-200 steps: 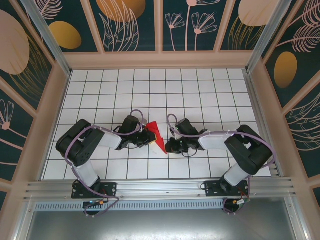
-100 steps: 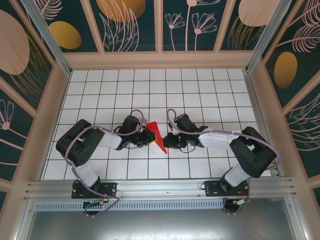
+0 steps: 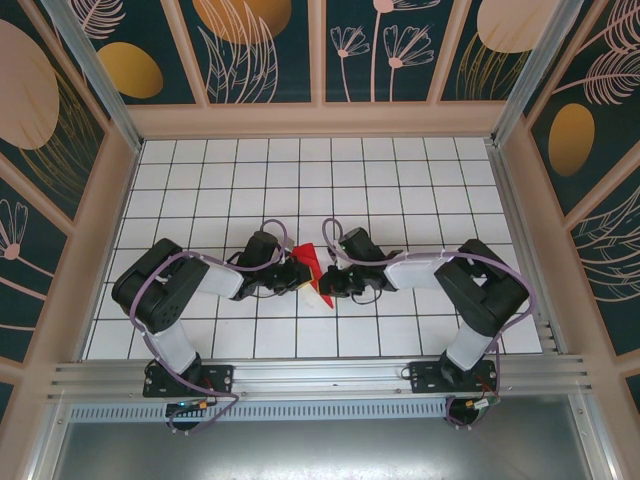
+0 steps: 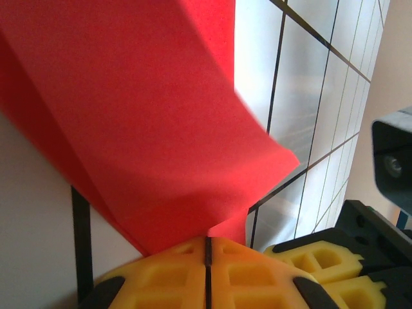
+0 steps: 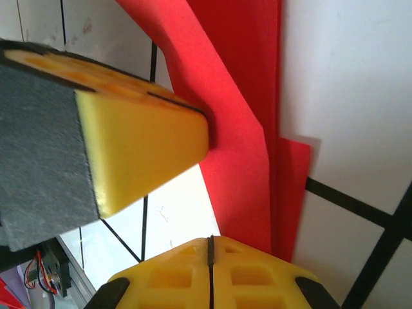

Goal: Fold a paper plane with a square sheet of paper (pick it up from the middle)
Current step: Fold the wing for the fifth time at the center of the table.

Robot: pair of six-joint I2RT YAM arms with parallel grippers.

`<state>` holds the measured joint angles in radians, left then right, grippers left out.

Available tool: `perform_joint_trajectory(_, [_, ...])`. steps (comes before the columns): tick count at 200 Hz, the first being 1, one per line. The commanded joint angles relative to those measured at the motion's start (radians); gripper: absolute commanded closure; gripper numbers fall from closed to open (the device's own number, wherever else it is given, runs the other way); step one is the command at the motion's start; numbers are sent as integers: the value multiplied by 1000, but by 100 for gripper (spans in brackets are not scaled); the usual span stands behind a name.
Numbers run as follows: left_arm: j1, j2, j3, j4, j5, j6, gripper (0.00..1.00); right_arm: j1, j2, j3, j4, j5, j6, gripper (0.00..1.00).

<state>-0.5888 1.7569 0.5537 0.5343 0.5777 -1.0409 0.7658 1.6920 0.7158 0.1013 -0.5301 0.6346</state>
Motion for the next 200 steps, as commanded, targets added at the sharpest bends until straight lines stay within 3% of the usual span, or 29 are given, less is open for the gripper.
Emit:
perform_joint_trajectory(1, [0,18,-18,-63,-68,5,90,7,24,-34,22,-41,-9,93])
perform_joint_trajectory(50, [0,33,-20,-88,-89,-1,93,7,64,-41,-2,-25,-27,93])
perform_joint_trajectory(91, [0,21,-28,-141,-146,-3,100,8,-12,-59,-31,-39,-43,93])
perform_joint_trajectory(200, [0,21,-37,-163,-198,-17,100,87,-73,-160,-136,-27,-38,93])
